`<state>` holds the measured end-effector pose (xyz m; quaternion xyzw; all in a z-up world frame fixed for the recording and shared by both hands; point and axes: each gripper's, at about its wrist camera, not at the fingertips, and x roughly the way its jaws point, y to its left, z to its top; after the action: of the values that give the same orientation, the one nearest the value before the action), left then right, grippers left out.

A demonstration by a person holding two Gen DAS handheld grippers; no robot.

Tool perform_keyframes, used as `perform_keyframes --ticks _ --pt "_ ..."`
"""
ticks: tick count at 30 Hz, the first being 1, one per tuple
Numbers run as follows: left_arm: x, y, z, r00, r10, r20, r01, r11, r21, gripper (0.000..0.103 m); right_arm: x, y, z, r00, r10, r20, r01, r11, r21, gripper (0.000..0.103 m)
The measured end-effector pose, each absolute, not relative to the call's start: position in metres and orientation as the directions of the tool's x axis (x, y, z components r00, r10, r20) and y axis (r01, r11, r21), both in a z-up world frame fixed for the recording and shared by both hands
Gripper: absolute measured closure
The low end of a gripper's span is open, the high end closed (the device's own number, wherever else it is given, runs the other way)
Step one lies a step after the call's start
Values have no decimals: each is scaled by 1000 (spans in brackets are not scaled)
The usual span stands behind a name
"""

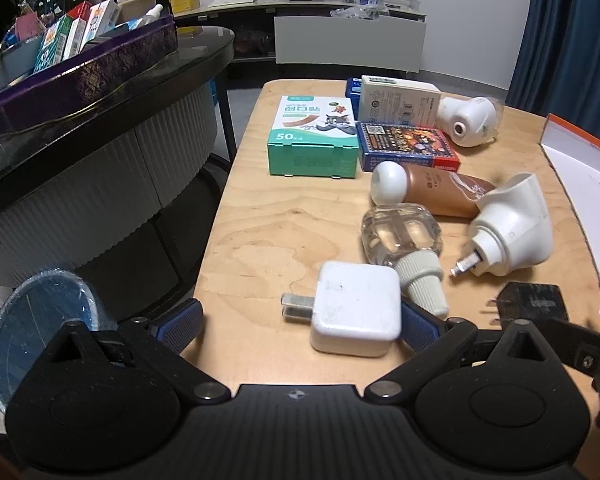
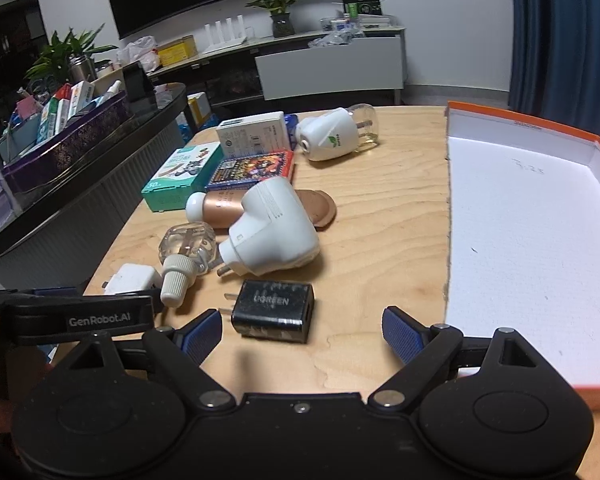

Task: Organize rigid objects
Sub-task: 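Grasp the white square charger with the left tool while the right tool grasps the white plug-in device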

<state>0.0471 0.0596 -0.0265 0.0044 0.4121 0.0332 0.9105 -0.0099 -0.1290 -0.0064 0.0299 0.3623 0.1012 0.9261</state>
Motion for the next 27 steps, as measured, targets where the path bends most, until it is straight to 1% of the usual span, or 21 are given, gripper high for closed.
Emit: perform_keyframes --ticks 2,3,4,5,6,7,14,17,20,22,23,24,27 --pt "48 60 -28 667 38 -744 -35 999 19 10 -2 -128 -6 715 225 -662 -199 973 116 1" --pt "48 58 -27 677 39 -735 -29 999 27 17 3 -128 -5 715 230 -661 -212 971 108 1" --pt "47 57 -27 687 32 -726 -17 999 28 21 8 -127 -5 713 238 -660 -230 968 101 1" --pt "46 56 -27 695 23 -719 -7 1000 26 29 12 -126 -5 706 253 -661 -244 964 108 1" --pt "45 55 -26 701 18 -713 -1 1000 25 39 17 -124 -5 708 257 -658 -252 962 105 1" --pt "44 55 -25 707 10 -707 7 1000 22 45 21 -123 -5 707 261 -657 -257 961 105 1" --pt "41 62 -24 717 -39 -696 12 999 -44 45 56 -110 -9 648 325 -688 -315 938 147 1" --pt "39 65 -24 716 -40 -697 3 999 -54 45 62 -103 -12 640 317 -700 -329 936 123 1" --pt "39 67 -23 717 -46 -695 -1 998 -68 45 70 -98 -17 612 326 -721 -342 931 131 1" --pt "39 68 -24 718 -45 -695 -3 998 -68 45 69 -97 -17 627 328 -706 -344 930 127 6" --pt "38 69 -24 719 -47 -694 -3 997 -71 45 69 -98 -17 628 334 -703 -346 929 133 15" --pt "38 69 -24 719 -49 -693 -4 997 -75 45 69 -99 -17 634 334 -697 -346 929 129 17" --pt "38 70 -24 721 -57 -690 -6 996 -89 45 68 -102 -17 638 340 -691 -353 927 131 18"
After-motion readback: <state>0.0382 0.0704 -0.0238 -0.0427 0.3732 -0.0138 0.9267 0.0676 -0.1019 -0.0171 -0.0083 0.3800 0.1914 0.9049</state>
